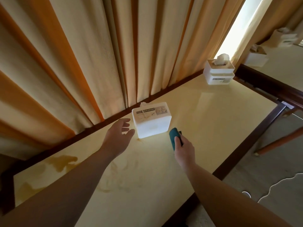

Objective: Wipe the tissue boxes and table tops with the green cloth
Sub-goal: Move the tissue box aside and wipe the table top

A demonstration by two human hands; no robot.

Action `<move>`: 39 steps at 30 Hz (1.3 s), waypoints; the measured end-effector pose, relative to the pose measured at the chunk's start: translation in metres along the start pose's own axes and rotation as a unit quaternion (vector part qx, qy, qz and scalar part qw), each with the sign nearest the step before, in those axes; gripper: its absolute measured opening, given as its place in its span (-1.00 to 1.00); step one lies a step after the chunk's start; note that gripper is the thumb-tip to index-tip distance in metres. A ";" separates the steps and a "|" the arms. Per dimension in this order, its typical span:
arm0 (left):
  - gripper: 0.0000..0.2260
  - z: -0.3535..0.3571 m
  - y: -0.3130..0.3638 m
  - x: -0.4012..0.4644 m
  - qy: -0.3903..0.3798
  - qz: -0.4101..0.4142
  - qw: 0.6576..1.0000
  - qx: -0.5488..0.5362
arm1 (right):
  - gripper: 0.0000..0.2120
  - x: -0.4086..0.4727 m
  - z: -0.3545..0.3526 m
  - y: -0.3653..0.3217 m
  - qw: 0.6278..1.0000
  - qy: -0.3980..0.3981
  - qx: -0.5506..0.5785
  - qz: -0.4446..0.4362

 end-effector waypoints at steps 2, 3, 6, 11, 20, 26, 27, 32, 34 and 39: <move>-0.47 0.001 0.012 0.011 -0.004 0.019 0.999 0.027 | -0.76 0.005 -0.008 -0.028 0.996 0.010 0.083 0.020; -0.40 0.003 0.018 0.016 -0.017 0.029 0.998 0.044 | -0.75 0.007 -0.013 -0.043 0.992 0.017 0.120 0.019; -0.25 0.013 0.029 0.031 -0.071 0.072 0.990 0.099 | -0.76 0.016 -0.026 -0.080 0.984 0.045 0.173 -0.015; -0.22 0.022 0.031 0.044 -0.096 0.109 0.976 0.160 | -0.69 0.036 -0.032 -0.121 0.982 0.071 0.104 -0.141; -0.22 0.017 0.022 0.042 -0.099 0.153 0.968 0.175 | -0.53 0.047 0.022 -0.117 0.944 -0.050 -0.211 -0.250; -0.35 0.013 0.021 0.044 -0.095 0.162 0.970 0.155 | -0.53 0.010 0.032 -0.107 0.890 -0.033 -0.263 -0.370; -0.35 0.012 0.021 0.044 -0.095 0.163 0.970 0.153 | -0.52 0.005 0.033 -0.105 0.887 -0.044 -0.268 -0.374; -0.36 0.012 0.023 0.046 -0.105 0.174 0.966 0.158 | -0.53 0.022 0.026 -0.108 0.884 -0.039 -0.279 -0.373; -0.37 0.012 0.023 0.047 -0.107 0.180 0.964 0.163 | -0.51 0.039 0.019 -0.111 0.907 -0.021 -0.273 -0.319; -0.44 0.016 0.023 0.050 -0.091 0.208 0.952 0.206 | -0.48 0.040 0.030 -0.108 0.923 -0.036 -0.240 -0.298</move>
Point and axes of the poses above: each hand's wrist, its own x-axis towards the middle knuckle, its own z-axis out of the palm, y = z × x, the point moved 5 cm from there along x, towards the middle knuckle, and after that the axes turned 3 degrees about z, right-handed, at the moved point
